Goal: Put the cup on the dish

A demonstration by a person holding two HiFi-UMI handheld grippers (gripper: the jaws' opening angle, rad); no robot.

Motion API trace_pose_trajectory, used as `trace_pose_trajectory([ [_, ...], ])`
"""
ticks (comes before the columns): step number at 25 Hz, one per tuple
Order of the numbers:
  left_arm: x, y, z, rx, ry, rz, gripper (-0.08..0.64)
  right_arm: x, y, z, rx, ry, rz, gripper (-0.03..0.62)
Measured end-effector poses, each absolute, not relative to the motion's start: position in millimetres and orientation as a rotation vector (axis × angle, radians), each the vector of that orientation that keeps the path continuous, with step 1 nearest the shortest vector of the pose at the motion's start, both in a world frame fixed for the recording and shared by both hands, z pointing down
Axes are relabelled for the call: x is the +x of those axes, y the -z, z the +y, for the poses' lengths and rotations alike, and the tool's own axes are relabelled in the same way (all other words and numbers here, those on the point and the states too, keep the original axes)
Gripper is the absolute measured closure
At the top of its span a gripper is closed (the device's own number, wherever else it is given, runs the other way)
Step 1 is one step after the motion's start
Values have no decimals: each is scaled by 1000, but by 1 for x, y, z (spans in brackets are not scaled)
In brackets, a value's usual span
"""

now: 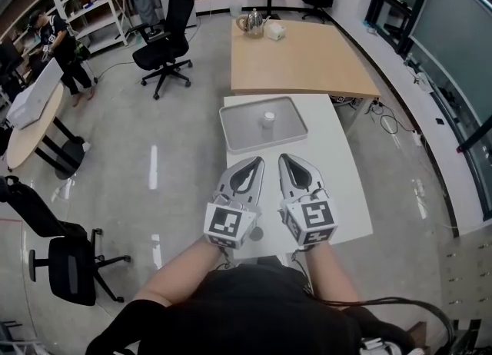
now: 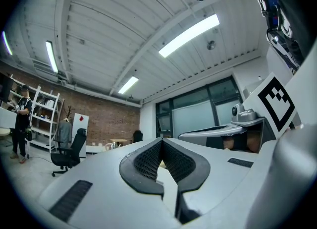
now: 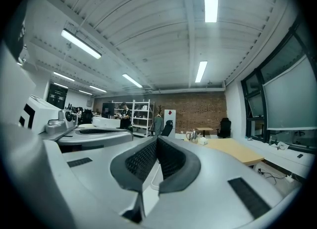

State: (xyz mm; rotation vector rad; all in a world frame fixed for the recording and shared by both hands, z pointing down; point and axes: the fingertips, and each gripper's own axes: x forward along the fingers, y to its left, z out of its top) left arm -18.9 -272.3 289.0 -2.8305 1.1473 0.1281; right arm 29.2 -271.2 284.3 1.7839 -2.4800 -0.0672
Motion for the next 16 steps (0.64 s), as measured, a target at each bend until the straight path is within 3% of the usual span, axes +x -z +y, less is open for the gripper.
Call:
trace_pose_trajectory([
  [16, -22, -285, -268, -2827, -122, 1105, 558, 25, -275, -263, 1814, 83, -2479, 581],
])
